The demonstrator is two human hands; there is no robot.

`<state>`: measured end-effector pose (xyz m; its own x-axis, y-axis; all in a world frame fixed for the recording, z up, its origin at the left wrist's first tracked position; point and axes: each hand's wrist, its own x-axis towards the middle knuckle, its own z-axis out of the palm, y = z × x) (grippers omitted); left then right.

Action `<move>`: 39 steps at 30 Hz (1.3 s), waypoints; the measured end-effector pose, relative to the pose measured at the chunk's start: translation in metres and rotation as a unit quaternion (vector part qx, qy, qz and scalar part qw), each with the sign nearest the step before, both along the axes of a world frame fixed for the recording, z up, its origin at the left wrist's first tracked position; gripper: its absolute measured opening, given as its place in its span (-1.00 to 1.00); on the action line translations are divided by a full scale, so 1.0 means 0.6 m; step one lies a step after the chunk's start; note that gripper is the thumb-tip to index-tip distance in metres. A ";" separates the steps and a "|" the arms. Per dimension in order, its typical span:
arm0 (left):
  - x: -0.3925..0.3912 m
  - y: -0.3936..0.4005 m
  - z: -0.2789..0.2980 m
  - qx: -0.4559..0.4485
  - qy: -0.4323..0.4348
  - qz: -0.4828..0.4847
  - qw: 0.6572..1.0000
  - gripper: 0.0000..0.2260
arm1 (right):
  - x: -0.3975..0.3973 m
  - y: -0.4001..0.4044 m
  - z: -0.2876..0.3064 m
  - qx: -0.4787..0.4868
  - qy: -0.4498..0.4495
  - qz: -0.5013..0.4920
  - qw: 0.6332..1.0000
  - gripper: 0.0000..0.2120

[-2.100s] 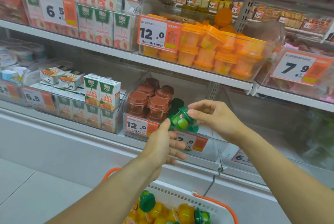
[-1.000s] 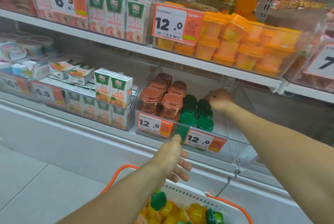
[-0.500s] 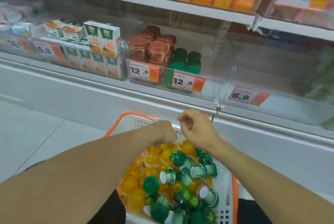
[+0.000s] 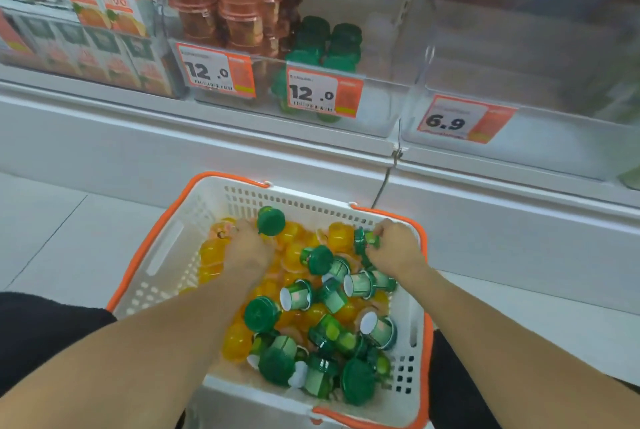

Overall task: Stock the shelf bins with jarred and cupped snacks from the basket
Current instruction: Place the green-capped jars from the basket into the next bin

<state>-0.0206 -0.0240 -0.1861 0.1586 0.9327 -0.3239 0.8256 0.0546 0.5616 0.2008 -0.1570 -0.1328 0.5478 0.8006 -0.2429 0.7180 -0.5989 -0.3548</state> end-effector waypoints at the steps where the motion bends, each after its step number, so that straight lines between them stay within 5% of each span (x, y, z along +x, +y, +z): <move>1: 0.001 0.009 -0.021 0.000 -0.026 0.022 0.999 -0.49 | 0.001 0.003 -0.009 0.001 -0.001 -0.007 1.000 -0.70; 4: 0.014 0.018 -0.049 0.003 -0.061 0.074 0.995 -0.39 | 0.004 0.006 -0.032 -0.005 0.007 -0.035 0.999 -0.55; 9: 0.031 0.027 -0.040 -0.001 -0.069 0.129 0.989 -0.68 | 0.005 0.011 -0.063 0.001 0.065 -0.087 0.994 -0.46; 15: 0.026 0.034 -0.040 0.044 -0.042 0.063 0.996 -0.75 | 0.001 0.023 -0.071 0.017 0.068 -0.123 0.990 -0.54; 18: 0.010 0.042 -0.026 0.056 -0.087 0.055 0.993 -0.74 | -0.007 0.029 -0.062 0.013 0.046 -0.127 0.991 -0.57; 21: -0.009 0.047 0.008 -0.038 -0.184 0.085 0.978 -0.80 | -0.014 0.029 -0.047 0.025 0.062 -0.134 0.989 -0.59; 23: -0.016 0.042 0.046 -0.174 -0.320 0.108 0.925 -0.85 | -0.020 0.032 -0.033 0.040 0.096 -0.145 0.984 -0.64; 25: -0.022 0.029 0.089 -0.320 -0.446 0.099 0.830 -0.76 | -0.030 0.043 -0.011 0.082 0.178 -0.168 0.966 -0.74; 27: -0.026 0.018 0.135 -0.442 -0.514 0.094 0.729 -0.72 | -0.045 0.056 0.022 0.132 0.306 -0.181 0.925 -0.83; 29: -0.026 0.008 0.178 -0.507 -0.532 0.088 0.673 -0.72 | -0.058 0.067 0.070 0.171 0.429 -0.179 0.869 -0.81; 33: -0.019 0.005 0.266 -0.525 -0.466 -0.046 0.710 -0.63 | -0.064 0.086 0.193 0.214 0.581 -0.108 0.777 -0.73; 39: 0.005 0.023 0.431 -0.477 -0.404 -0.214 0.751 -0.32 | -0.064 0.102 0.371 0.246 0.591 -0.004 0.768 -0.62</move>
<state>-0.0176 -0.0102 0.0722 0.8815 0.1458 -0.4491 0.2932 0.5764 0.7628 0.1626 -0.0960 0.0895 0.1820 0.9524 -0.2445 -0.2836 -0.1872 -0.9405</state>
